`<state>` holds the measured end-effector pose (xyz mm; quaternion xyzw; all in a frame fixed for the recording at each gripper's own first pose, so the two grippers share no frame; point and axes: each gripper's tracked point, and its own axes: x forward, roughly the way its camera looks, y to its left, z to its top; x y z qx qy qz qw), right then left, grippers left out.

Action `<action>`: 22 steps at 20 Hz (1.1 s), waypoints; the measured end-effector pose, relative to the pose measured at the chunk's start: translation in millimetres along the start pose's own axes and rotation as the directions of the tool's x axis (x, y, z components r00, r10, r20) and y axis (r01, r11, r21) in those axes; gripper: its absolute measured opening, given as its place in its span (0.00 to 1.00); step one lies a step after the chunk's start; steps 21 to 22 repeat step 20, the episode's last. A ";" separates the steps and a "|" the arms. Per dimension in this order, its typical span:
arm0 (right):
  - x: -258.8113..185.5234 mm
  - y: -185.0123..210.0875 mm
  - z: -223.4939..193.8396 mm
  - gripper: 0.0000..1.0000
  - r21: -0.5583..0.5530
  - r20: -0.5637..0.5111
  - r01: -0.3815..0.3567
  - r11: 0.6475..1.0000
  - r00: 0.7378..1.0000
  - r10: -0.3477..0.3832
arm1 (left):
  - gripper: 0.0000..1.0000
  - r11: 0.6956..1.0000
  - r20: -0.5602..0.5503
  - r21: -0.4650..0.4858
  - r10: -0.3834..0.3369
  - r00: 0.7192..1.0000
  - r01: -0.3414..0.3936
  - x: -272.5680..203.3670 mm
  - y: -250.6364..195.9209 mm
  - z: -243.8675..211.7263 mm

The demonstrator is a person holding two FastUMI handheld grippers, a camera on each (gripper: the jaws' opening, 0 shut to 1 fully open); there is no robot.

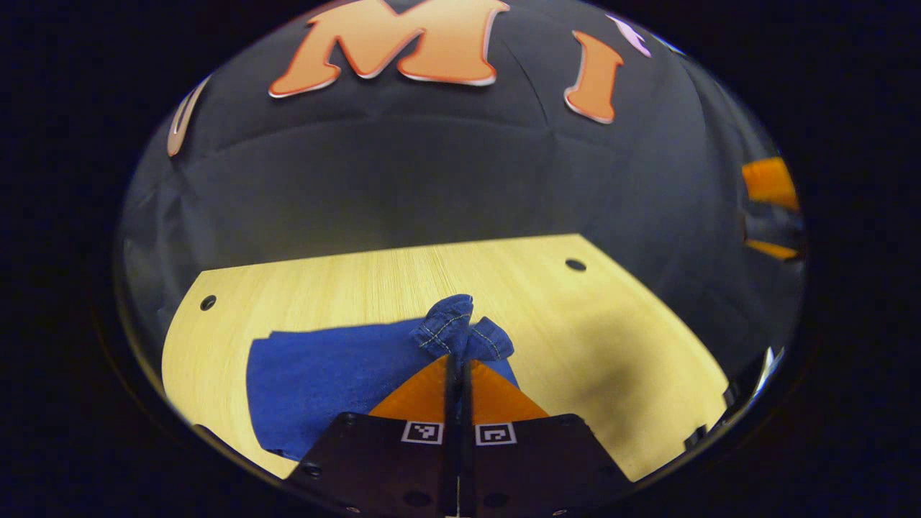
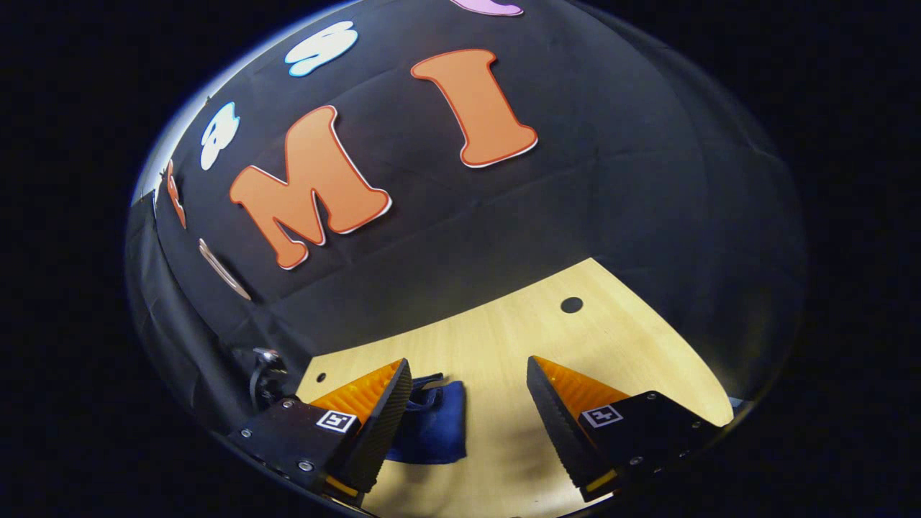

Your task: Grasp the waist and the cuffs of the jeans and fold them to make the two legs overlap; first hold the waist and fold one-third of the jeans toward the cuffs, then hold the cuffs and fold the remaining one-third in the same direction to finish folding.

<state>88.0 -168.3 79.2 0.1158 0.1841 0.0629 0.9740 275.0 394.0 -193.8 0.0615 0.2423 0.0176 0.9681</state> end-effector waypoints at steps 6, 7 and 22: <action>-3.9 -7.4 -12.1 0.98 -0.017 -0.025 0.012 1.000 1.000 -0.012 | 0.30 0.981 -0.101 0.176 0.096 0.990 -0.077 24.9 -20.8 -55.2; -3.5 -6.3 -13.4 0.98 -0.023 -0.027 0.014 1.000 1.000 -0.014 | 0.39 0.986 -0.104 0.155 0.072 0.992 -0.055 23.6 -22.7 -53.7; -40.9 82.3 22.0 0.98 -0.314 0.174 0.014 0.949 0.984 0.043 | 0.98 0.990 0.424 -0.070 0.142 0.894 -0.124 -250.2 130.0 143.6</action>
